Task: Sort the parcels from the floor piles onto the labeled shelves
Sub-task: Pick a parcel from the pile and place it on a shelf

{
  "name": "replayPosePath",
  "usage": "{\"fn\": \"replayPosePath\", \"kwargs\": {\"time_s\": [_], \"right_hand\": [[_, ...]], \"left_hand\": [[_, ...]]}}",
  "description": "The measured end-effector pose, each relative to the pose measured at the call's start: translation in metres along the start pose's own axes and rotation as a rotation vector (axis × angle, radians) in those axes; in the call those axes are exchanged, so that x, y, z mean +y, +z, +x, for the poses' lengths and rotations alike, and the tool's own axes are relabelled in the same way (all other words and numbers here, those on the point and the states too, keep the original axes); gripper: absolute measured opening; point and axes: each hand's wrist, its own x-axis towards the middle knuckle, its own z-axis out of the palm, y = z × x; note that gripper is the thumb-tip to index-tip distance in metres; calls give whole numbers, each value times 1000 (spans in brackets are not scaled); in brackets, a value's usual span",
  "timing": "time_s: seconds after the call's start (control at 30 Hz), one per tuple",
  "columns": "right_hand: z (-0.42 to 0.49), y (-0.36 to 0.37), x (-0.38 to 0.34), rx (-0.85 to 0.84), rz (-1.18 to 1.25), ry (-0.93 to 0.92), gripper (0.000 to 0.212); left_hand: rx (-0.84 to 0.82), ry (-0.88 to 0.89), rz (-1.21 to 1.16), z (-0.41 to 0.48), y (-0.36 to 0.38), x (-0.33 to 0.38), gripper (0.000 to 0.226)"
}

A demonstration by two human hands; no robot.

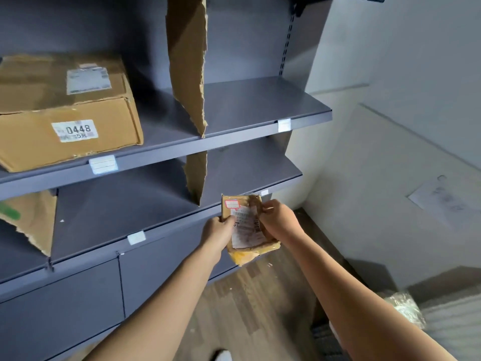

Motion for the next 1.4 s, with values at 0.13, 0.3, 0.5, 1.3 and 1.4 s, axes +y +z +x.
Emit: {"fn": "replayPosePath", "kwargs": {"time_s": [0.13, 0.3, 0.5, 1.3, 1.4], "right_hand": [[57, -11, 16, -37, -2, 6, 31], [120, -18, 42, -115, -38, -18, 39], [184, -26, 76, -208, 62, -59, 39], [322, 8, 131, -158, -146, -491, 35], [331, 10, 124, -126, -104, -462, 34]], "left_hand": [[34, -11, -10, 41, 35, 23, 21], [91, -57, -108, 78, 76, 35, 22], [-15, 48, -128, 110, 119, 41, 48], [255, 241, 330, 233, 167, 48, 40], [229, 228, 326, 238, 170, 55, 39]]}}
